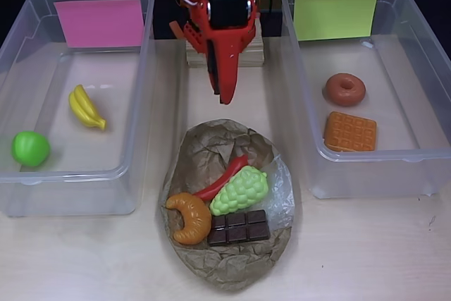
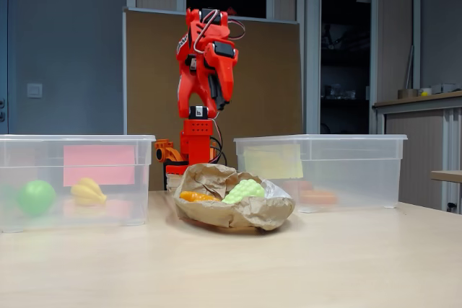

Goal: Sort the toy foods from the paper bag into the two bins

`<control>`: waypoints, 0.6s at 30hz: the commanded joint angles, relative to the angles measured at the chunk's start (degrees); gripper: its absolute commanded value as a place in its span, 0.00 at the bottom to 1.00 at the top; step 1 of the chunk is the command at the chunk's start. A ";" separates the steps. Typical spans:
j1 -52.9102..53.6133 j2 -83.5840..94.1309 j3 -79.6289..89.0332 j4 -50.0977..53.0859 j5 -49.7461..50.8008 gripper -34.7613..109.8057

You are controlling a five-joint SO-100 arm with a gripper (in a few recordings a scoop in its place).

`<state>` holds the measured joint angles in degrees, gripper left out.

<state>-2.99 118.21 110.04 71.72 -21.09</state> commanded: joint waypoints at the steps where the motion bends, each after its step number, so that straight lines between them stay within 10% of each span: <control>1: 1.58 -2.64 3.34 -5.71 -4.04 0.32; 18: -1.05 -34.72 -4.04 -17.49 -8.00 0.44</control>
<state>-2.55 84.55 108.19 54.76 -29.18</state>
